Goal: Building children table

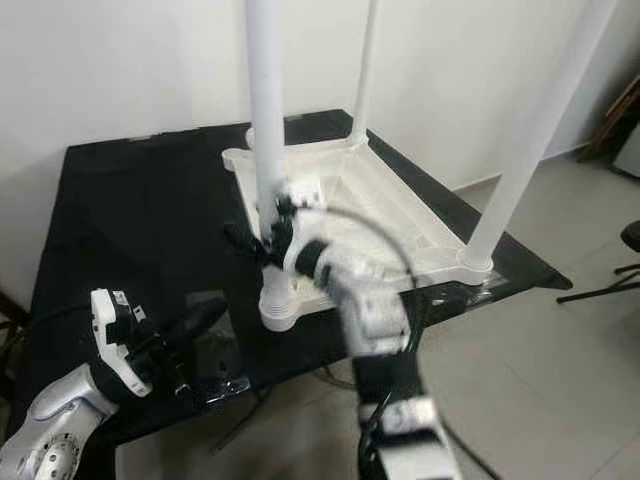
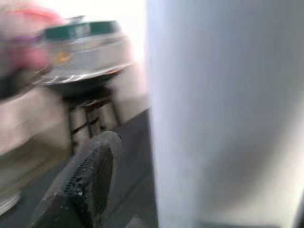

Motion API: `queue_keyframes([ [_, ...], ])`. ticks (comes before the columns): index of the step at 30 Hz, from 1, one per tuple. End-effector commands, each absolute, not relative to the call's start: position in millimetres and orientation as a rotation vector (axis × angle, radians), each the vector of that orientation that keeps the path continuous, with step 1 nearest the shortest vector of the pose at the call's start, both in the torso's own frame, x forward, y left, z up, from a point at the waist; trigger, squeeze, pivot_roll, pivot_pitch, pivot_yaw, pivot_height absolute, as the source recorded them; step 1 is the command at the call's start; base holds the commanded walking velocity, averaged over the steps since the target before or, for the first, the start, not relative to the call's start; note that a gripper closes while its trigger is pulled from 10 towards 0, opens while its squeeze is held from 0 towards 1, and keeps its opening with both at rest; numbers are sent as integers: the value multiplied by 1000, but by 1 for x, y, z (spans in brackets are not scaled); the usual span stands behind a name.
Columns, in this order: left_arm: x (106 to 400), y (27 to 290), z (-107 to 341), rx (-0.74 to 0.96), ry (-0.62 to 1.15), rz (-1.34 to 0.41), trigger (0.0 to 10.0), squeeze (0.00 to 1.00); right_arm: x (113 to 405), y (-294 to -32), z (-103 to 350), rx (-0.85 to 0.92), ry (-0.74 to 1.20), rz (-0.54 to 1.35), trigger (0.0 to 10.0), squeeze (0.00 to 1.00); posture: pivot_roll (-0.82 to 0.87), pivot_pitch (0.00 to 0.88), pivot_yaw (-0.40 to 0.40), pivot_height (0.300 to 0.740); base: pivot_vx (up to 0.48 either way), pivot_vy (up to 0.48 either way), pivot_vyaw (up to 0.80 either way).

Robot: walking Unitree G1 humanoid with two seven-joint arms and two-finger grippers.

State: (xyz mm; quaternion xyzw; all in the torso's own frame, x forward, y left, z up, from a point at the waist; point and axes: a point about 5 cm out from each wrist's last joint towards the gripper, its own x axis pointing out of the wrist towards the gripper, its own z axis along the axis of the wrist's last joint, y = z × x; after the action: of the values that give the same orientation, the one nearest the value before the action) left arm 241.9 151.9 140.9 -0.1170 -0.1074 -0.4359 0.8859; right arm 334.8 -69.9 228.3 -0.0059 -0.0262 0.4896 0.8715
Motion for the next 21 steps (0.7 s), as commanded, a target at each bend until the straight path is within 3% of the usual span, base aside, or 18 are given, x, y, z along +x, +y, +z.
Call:
queue_keyframes([
  [1,243,152,138,-244,-217,-904,10000,0,329,-59,223,-30,-33,1164,10000,0,19,0,-23,740,0,0,0],
  [5,243,151,138,-241,-218,-902,10000,0,333,-66,224,-180,-30,1291,10000,0,25,0,-25,740,0,0,0],
  [13,243,151,137,-233,-217,-902,10000,0,357,-80,226,-164,47,1286,9725,0,26,0,-27,740,0,0,0],
  [14,243,151,137,-232,-217,-902,10000,0,361,-84,223,-144,71,1284,0,0,34,0,-26,740,0,0,0],
  [21,242,150,137,-232,-215,-903,10000,0,367,-102,209,-118,140,1285,0,0,36,0,-25,740,0,0,0],
])
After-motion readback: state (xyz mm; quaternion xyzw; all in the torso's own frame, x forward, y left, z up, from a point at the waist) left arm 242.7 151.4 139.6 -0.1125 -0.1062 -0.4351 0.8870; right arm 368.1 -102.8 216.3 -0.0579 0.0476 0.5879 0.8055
